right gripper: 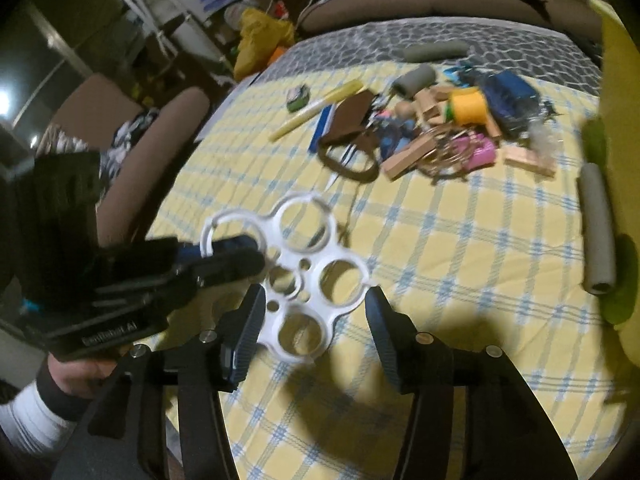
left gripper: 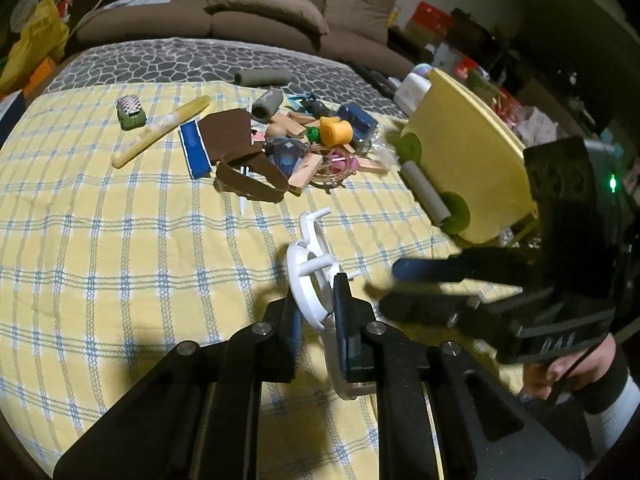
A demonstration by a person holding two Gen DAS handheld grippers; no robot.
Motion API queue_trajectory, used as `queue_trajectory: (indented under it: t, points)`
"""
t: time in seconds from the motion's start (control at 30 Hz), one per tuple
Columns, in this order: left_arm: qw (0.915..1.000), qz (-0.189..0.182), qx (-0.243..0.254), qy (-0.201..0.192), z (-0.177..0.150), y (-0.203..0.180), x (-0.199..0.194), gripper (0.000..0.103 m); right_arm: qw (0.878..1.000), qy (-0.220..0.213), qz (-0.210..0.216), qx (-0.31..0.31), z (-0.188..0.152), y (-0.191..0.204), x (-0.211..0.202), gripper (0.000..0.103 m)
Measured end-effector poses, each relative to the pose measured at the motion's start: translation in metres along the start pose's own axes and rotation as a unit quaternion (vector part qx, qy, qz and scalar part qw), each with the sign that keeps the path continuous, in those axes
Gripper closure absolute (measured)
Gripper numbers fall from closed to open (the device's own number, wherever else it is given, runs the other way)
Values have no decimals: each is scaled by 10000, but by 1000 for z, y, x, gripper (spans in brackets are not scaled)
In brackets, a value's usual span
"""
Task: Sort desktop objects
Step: 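Raise the white ring holder with the right gripper toward the yellow basket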
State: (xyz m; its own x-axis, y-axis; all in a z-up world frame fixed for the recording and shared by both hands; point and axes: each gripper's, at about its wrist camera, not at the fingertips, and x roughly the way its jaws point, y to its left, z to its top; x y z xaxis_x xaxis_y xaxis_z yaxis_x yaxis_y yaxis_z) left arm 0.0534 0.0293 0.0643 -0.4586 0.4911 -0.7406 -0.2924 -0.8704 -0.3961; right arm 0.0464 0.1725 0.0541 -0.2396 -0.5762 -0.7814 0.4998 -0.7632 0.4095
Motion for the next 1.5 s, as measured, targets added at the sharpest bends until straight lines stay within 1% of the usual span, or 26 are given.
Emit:
queue_trajectory:
  t: [0.07,0.23,0.37,0.57,0.6,0.67,0.7,0.73,0.9,0.93,0.97,1.0,1.03,1.07,1.1,1.2,1.5]
  points:
    - [10000,-11,10,20,1,1,1,90,9999,58,30,-106,-1,5,6,49]
    - [9999,-52,26,88,3,1,3,90,9985,80,-41,-541,-2,19,14,38]
    - [9998,-89,79,150,4,-1,4,90,9967,145,-170,-777,-3,25,24,37]
    - [9994,-193,135,245,4,-6,7,91,9955,244,-251,-879,-3,23,39,37]
    - [9994,-210,138,255,4,-7,8,91,9953,250,-280,-898,-2,23,41,38]
    - [9992,-240,148,272,4,-10,9,91,9949,256,-312,-924,-1,24,44,47]
    - [9992,-256,153,273,4,-11,10,91,9948,234,-300,-943,0,26,44,53]
    - [9991,-271,156,271,4,-12,11,91,9946,215,-325,-961,0,26,44,57]
    - [9992,-326,94,207,6,-15,7,90,9947,108,-352,-959,1,27,39,58]
    - [9993,-320,74,175,7,-15,5,86,9949,80,-355,-936,2,27,38,58]
    - [9994,-329,25,142,8,-14,2,73,9953,34,-372,-893,2,25,35,58]
    - [9993,-364,-20,119,10,-13,-1,63,9955,5,-385,-861,3,24,34,58]
    - [9991,-402,-61,87,11,-12,-4,43,9959,-33,-404,-813,4,22,31,58]
    - [9991,-423,-97,36,11,-11,-8,29,9960,-73,-423,-784,5,21,28,58]
    - [9989,-446,-133,-17,12,-9,-13,27,9961,-126,-449,-747,6,19,25,58]
    - [9982,-549,-237,-61,15,-3,-21,26,9963,-288,-513,-634,9,14,14,58]
    - [9982,-504,-292,-165,22,-8,-27,26,9944,-589,-746,-467,14,7,-16,58]
